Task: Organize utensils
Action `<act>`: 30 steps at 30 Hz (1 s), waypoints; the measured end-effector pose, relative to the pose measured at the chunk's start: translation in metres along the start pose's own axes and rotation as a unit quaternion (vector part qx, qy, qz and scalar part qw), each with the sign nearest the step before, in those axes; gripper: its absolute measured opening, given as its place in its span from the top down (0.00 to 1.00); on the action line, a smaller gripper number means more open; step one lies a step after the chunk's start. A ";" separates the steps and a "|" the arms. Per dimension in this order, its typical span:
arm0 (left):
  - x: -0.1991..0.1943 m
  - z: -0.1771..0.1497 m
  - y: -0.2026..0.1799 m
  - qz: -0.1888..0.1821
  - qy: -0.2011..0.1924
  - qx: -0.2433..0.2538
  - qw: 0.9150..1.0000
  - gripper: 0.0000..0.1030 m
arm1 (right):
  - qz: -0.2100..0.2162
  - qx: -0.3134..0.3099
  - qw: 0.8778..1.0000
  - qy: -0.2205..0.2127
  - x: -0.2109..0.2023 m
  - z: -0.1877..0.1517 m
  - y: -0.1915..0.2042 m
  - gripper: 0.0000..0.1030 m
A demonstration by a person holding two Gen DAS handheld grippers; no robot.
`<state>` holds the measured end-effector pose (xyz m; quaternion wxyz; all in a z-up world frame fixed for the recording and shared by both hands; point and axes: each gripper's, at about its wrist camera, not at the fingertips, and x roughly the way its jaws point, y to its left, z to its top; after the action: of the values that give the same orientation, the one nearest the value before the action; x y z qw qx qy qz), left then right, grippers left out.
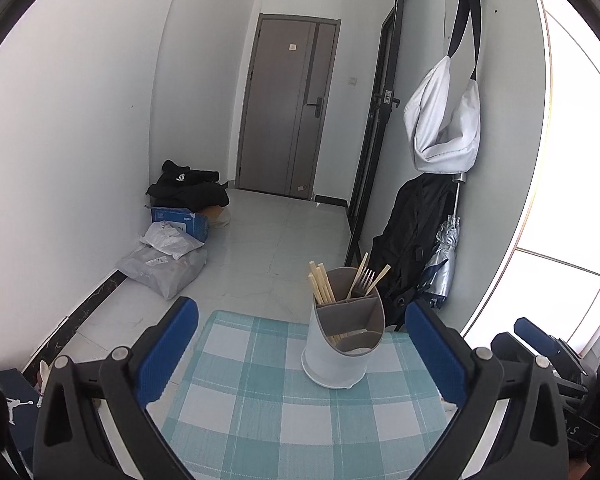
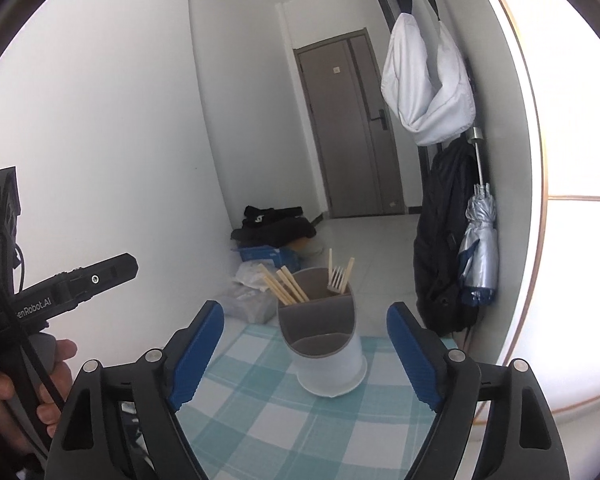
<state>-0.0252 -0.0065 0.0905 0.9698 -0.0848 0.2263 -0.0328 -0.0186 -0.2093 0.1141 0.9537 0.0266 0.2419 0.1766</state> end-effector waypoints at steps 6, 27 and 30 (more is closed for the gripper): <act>-0.003 -0.001 0.001 0.004 -0.002 0.001 1.000 0.01 | 0.004 -0.002 1.000 0.001 -0.001 -0.002 0.001 0.17; -0.005 0.000 -0.004 -0.003 -0.007 0.013 1.000 0.01 | -0.008 0.006 1.000 0.000 -0.002 -0.006 -0.003 0.17; -0.004 0.000 -0.005 -0.006 -0.005 0.013 1.000 0.01 | -0.008 0.013 1.000 0.004 -0.001 -0.006 -0.005 0.17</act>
<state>-0.0289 -0.0109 0.0934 0.9718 -0.0739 0.2202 -0.0411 -0.0209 -0.2147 0.1082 0.9538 0.0365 0.2482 0.1655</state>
